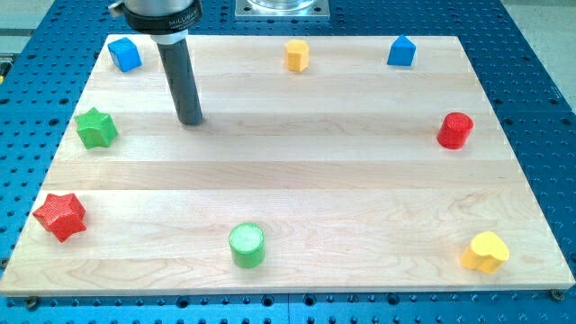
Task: Locate your arm at the top right corner of the board
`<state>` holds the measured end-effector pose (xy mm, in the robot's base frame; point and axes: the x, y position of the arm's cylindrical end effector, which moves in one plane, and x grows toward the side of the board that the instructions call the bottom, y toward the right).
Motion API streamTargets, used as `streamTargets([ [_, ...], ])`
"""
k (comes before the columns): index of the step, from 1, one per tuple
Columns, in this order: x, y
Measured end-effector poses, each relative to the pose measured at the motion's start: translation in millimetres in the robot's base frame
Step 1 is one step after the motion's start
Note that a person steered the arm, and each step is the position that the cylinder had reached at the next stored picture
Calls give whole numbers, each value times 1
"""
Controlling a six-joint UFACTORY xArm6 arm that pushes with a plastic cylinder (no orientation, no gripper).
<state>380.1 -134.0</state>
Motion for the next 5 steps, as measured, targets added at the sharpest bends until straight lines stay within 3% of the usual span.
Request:
streamTargets([
  [4, 8, 22],
  [5, -14, 89],
])
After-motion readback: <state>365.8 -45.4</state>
